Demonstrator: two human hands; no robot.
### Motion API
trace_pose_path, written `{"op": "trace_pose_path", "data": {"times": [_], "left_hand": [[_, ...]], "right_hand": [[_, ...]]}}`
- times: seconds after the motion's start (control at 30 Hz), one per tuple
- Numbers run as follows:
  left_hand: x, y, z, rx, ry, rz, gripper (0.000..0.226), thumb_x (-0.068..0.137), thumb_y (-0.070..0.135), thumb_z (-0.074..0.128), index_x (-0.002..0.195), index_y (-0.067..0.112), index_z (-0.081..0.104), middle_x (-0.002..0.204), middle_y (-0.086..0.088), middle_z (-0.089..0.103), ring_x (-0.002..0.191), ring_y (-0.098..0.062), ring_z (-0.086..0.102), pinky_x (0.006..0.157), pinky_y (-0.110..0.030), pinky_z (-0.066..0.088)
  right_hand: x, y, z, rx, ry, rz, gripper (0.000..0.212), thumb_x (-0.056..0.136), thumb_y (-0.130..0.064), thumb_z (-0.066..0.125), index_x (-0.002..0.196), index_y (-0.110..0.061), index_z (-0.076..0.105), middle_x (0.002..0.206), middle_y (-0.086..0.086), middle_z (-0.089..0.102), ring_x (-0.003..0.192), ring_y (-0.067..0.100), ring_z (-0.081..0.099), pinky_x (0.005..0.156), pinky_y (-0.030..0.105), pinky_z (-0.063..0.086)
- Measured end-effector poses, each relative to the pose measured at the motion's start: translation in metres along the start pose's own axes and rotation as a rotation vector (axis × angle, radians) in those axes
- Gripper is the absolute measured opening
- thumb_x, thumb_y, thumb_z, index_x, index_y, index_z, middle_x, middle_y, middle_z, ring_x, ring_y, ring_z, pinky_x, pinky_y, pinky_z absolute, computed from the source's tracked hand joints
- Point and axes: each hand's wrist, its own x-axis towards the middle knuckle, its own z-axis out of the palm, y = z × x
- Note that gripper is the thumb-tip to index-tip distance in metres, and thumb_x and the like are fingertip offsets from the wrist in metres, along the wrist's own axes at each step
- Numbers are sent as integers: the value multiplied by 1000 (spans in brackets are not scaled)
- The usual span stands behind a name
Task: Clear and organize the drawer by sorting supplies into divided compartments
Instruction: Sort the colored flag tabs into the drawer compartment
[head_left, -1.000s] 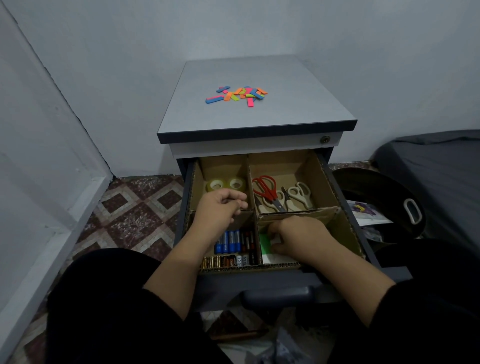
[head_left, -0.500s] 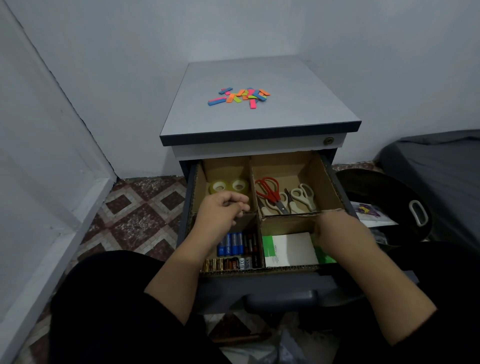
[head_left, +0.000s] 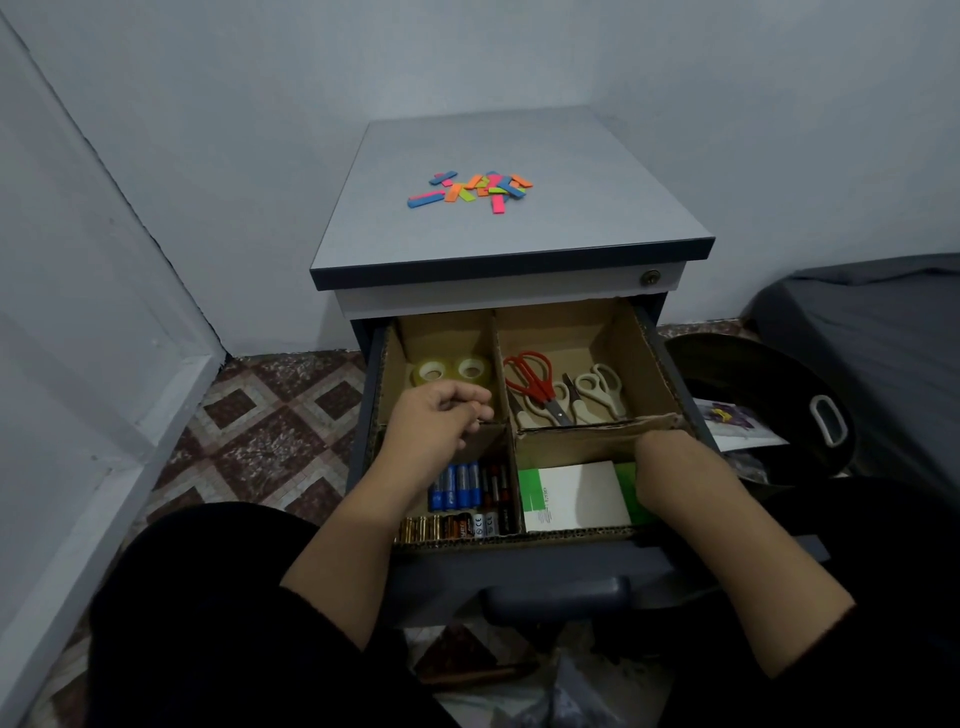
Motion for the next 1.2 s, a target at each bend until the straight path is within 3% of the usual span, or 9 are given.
{"op": "trace_pose_path", "data": {"times": [0.13, 0.3, 0.43, 0.53, 0.63, 0.93, 1.07, 1.13, 1.2], "left_hand": [[0, 0, 0, 1, 3, 0, 20, 92, 4, 54, 99, 14, 70, 92, -2, 72, 70, -3, 57, 58, -17, 43], [0, -1, 0, 9, 5, 8, 20, 93, 4, 53, 98, 14, 69, 92, -2, 72, 70, -3, 57, 58, -17, 44], [0, -1, 0, 12, 2, 6, 20, 93, 3, 53, 99, 15, 69, 91, -1, 71, 69, -1, 57, 56, -14, 44], [0, -1, 0, 11, -2, 6, 20, 92, 3, 54, 99, 15, 69, 91, -1, 71, 68, -1, 57, 55, -13, 44], [-1, 0, -1, 12, 1, 11, 20, 92, 3, 54, 100, 14, 69, 91, -1, 72, 68, -1, 57, 55, -13, 44], [1, -2, 0, 8, -1, 10, 20, 93, 4, 54, 101, 13, 69, 92, -1, 72, 70, -2, 57, 57, -14, 44], [1, -1, 0, -5, -2, 5, 20, 92, 3, 54, 99, 14, 69, 91, -1, 72, 70, -2, 57, 57, -15, 44], [1, -1, 0, -2, -2, 6, 20, 92, 3, 54, 100, 14, 69, 91, -1, 72, 70, -2, 57, 58, -15, 44], [1, -1, 0, 5, -2, 8, 20, 93, 3, 54, 100, 13, 69, 91, -1, 71, 70, -2, 57, 58, -16, 44]], "right_hand": [[5, -4, 1, 46, -30, 33, 19, 93, -15, 53, 108, -8, 62, 102, 8, 60, 103, 26, 60, 80, 33, 47], [7, -4, 3, 47, -48, 40, 17, 94, -15, 53, 106, -7, 62, 110, 10, 62, 104, 27, 60, 76, 32, 44], [6, -3, 3, 60, -27, 35, 16, 93, -11, 51, 105, -6, 62, 93, 8, 57, 100, 26, 60, 71, 30, 42], [4, -3, 1, 69, -14, 46, 17, 94, -10, 49, 104, -6, 62, 96, 9, 59, 100, 27, 61, 71, 30, 42], [5, -3, 1, 89, -18, 52, 14, 93, -13, 51, 102, -7, 61, 85, 4, 51, 99, 26, 61, 73, 32, 45], [3, -5, -2, 102, -42, 54, 19, 93, -13, 51, 109, -7, 60, 113, 10, 61, 106, 27, 59, 80, 32, 47], [1, 0, -10, 107, -34, 39, 16, 90, -10, 53, 101, -6, 63, 97, 9, 61, 93, 26, 61, 76, 31, 48], [5, 1, -15, 217, -67, 26, 11, 88, -11, 58, 92, -7, 67, 86, 8, 64, 81, 23, 61, 69, 29, 50], [7, -1, -15, 350, -149, 26, 12, 87, -13, 63, 93, -5, 70, 86, 9, 70, 75, 21, 65, 73, 31, 56]]}}
